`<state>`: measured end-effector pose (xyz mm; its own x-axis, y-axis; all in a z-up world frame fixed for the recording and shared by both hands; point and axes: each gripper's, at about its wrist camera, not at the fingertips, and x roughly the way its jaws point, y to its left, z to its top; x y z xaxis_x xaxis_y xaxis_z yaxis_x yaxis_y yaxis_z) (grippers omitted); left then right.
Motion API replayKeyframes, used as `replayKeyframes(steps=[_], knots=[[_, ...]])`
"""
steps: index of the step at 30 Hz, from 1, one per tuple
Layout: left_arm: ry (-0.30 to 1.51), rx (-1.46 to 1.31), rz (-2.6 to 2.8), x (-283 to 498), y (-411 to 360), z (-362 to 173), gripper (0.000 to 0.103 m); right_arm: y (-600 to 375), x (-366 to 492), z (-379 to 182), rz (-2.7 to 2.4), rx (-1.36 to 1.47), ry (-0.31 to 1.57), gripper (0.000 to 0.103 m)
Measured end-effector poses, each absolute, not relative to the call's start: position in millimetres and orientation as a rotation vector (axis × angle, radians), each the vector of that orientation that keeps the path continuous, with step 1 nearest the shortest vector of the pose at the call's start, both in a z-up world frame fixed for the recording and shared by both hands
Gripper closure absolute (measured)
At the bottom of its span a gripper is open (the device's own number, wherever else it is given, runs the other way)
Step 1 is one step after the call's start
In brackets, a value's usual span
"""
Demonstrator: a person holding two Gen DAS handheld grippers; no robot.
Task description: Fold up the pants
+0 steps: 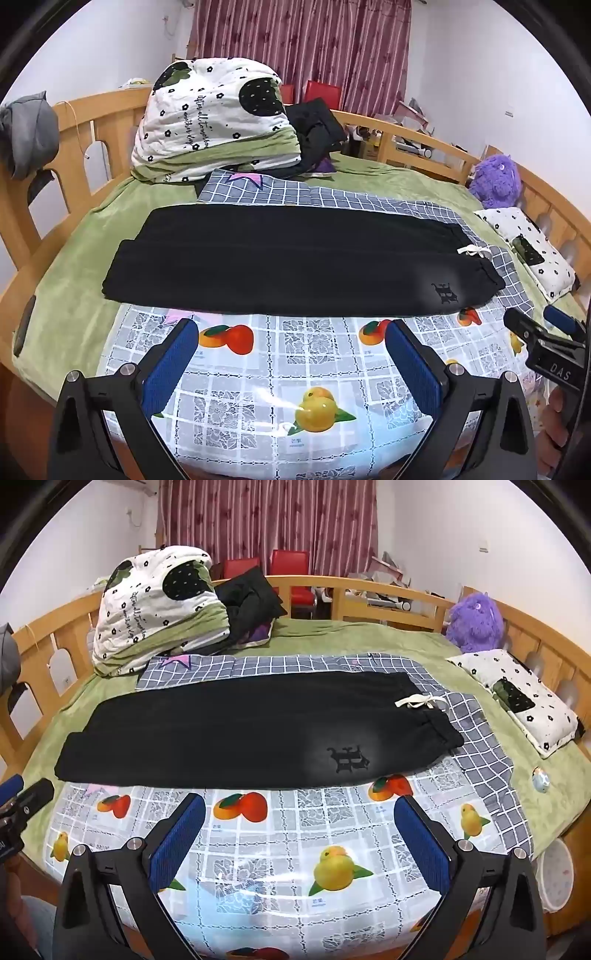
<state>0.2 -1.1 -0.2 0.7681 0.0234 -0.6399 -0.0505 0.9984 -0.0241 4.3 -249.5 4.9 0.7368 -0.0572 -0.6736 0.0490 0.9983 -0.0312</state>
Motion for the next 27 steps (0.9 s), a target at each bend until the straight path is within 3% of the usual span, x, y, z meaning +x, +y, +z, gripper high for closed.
replayKeyframes(steps=[27], knots=[[0.692,-0.115,-0.038,-2.1,6.6,-2.6,0.001,-257.5,-2.0,3.1,-0.033,-0.010,0.737,0.002]])
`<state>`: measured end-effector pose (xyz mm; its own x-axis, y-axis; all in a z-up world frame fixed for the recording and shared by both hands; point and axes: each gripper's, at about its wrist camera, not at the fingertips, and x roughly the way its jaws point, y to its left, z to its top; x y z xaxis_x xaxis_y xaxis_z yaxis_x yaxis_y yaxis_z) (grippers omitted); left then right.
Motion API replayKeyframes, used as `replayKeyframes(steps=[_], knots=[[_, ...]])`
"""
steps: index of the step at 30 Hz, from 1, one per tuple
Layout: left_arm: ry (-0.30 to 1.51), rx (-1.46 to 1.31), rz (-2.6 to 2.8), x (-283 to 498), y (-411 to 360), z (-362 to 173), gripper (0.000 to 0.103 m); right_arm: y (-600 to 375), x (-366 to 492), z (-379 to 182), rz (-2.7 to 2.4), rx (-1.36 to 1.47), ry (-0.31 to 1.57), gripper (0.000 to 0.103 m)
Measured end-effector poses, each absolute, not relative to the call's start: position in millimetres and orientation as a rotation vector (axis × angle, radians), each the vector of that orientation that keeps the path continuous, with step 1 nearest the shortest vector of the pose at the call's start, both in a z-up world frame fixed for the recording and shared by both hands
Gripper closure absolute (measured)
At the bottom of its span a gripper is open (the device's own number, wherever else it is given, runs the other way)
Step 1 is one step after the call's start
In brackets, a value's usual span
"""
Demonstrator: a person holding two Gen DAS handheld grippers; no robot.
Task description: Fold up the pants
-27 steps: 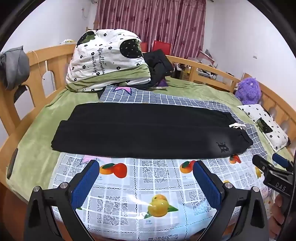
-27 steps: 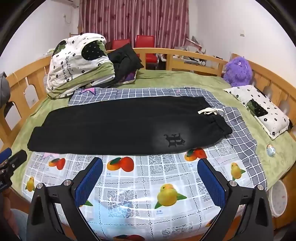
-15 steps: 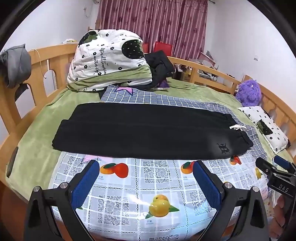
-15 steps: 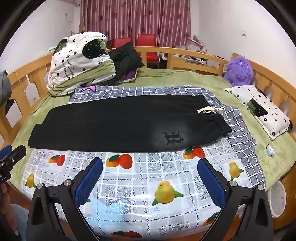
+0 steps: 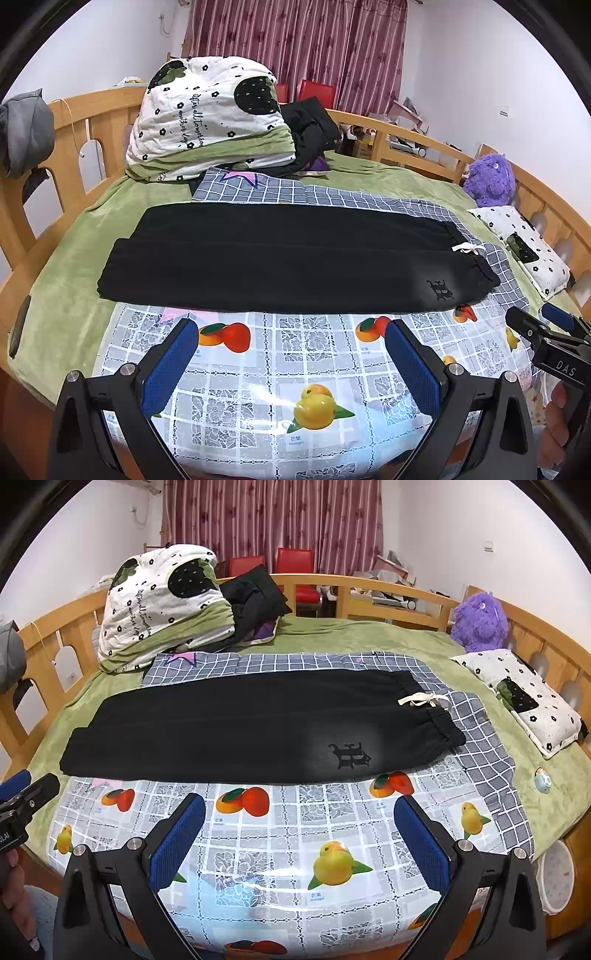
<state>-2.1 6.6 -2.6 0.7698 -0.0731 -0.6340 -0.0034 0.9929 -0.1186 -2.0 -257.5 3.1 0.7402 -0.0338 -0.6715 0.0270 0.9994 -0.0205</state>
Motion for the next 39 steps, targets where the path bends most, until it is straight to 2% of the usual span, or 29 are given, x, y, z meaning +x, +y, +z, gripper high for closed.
replayKeyframes(steps=[39], knots=[[0.698,-0.109,-0.044,-2.5,4.1,-5.5,0.001,-259.1,-1.6,1.1,-0.010,0.016,0.746,0.002]])
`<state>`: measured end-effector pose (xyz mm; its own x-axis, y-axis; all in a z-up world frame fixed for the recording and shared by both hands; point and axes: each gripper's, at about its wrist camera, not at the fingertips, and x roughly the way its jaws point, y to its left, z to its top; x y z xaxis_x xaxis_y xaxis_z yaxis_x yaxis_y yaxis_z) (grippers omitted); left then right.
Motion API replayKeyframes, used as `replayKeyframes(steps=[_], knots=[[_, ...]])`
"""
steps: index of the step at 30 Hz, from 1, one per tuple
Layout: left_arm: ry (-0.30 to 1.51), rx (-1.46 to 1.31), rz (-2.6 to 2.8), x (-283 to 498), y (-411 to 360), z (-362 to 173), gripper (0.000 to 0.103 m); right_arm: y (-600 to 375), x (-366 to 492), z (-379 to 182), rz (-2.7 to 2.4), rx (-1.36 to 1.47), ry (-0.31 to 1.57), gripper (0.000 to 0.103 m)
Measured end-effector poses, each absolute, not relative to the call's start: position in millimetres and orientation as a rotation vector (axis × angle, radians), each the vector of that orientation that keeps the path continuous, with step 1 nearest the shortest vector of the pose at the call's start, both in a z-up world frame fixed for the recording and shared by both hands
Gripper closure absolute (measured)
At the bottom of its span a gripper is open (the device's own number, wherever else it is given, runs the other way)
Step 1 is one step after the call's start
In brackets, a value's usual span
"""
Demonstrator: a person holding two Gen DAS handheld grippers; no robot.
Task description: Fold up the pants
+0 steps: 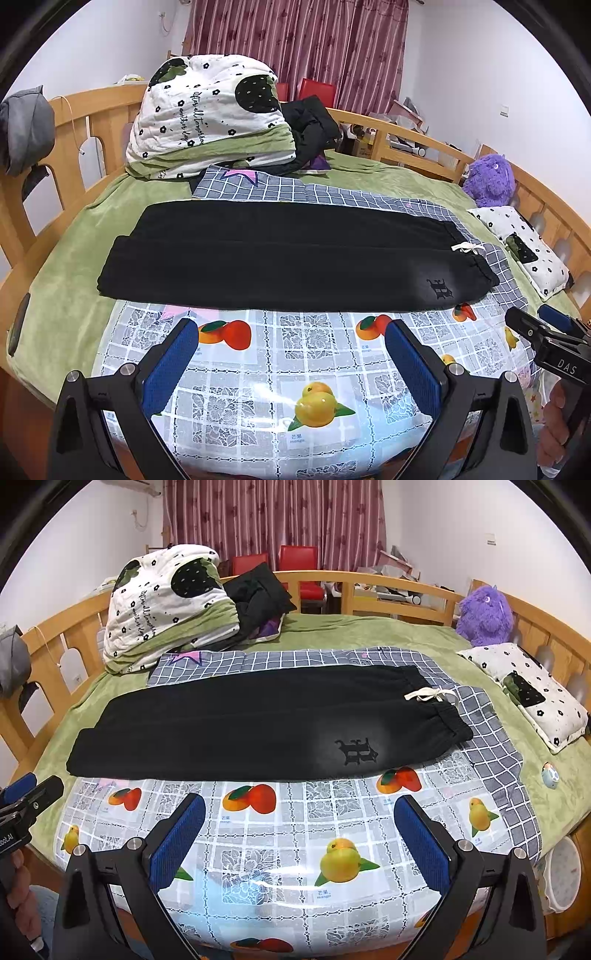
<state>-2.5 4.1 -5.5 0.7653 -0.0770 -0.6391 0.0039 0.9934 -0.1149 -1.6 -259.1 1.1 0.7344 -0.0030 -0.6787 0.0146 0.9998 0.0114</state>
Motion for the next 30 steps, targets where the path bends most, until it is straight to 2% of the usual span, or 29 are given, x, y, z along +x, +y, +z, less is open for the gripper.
replayKeyframes(steps=[30], knots=[[0.686,-0.108,-0.031,-2.8,4.8,-6.2,0.001,-256.4,-3.2,5.0,-0.003,0.020,0.729,0.003]])
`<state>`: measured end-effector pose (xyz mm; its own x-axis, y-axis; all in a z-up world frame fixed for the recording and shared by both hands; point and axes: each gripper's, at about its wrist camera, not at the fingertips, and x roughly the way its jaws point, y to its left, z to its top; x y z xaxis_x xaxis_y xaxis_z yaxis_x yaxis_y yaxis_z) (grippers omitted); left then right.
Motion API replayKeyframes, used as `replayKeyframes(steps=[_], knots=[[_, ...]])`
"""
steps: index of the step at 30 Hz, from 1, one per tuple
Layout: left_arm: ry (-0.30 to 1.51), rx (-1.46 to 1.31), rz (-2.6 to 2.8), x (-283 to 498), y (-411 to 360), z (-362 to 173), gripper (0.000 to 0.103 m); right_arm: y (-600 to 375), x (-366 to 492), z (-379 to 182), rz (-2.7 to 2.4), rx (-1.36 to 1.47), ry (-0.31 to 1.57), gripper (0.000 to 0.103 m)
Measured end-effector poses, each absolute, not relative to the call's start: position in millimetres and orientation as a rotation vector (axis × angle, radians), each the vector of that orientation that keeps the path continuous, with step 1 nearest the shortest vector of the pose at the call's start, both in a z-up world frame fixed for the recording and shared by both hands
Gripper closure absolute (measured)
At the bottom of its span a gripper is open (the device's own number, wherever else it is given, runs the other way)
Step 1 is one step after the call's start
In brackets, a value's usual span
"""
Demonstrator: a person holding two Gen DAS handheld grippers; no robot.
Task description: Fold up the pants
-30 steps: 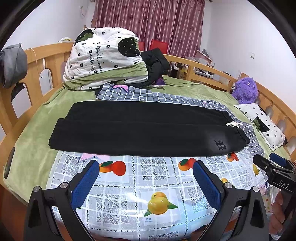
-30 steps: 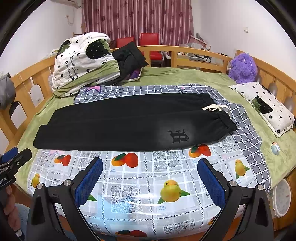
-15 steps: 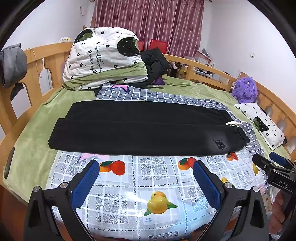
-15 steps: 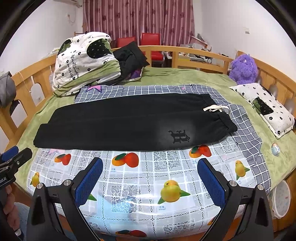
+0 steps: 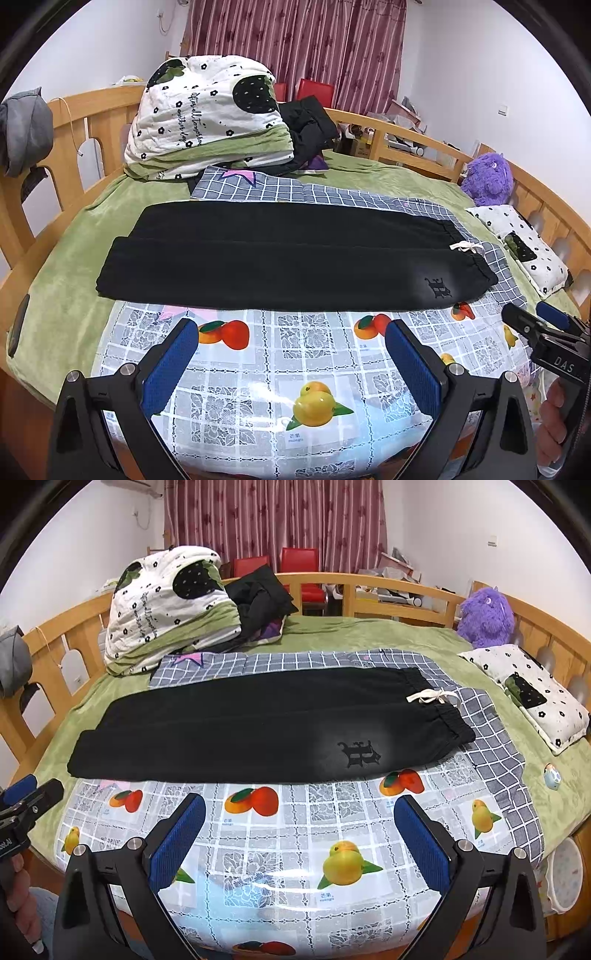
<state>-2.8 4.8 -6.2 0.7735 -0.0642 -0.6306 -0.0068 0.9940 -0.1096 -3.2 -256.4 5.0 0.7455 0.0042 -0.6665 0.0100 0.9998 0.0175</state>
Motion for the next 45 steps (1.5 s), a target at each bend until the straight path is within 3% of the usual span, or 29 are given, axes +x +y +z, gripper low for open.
replayKeyframes(steps=[17,26,31,36,45], knots=[[0.601,-0.155,-0.083,1.6,5.1,1.9,0.001,-252.7,6.1,5.4,-0.007,0.004,0.657,0.002],[0.631,-0.259,-0.064,48.0,42.4,0.0,0.001,-271.7,41.3,8.9,-0.054,-0.003,0.640,0.004],[0.707,-0.263,-0.038,77.0,66.2,-18.0,0.001,-302.6,76.1,0.6,-0.015,0.040,0.696,0.012],[0.809,-0.277,-0.001,105.4,87.9,-60.9,0.002,-338.1,115.0,-37.0,0.027,0.108,0.798,0.041],[0.937,-0.420,0.016,129.4,121.0,-142.2,0.018,-388.1,158.2,-126.9,0.001,0.242,0.916,0.042]])
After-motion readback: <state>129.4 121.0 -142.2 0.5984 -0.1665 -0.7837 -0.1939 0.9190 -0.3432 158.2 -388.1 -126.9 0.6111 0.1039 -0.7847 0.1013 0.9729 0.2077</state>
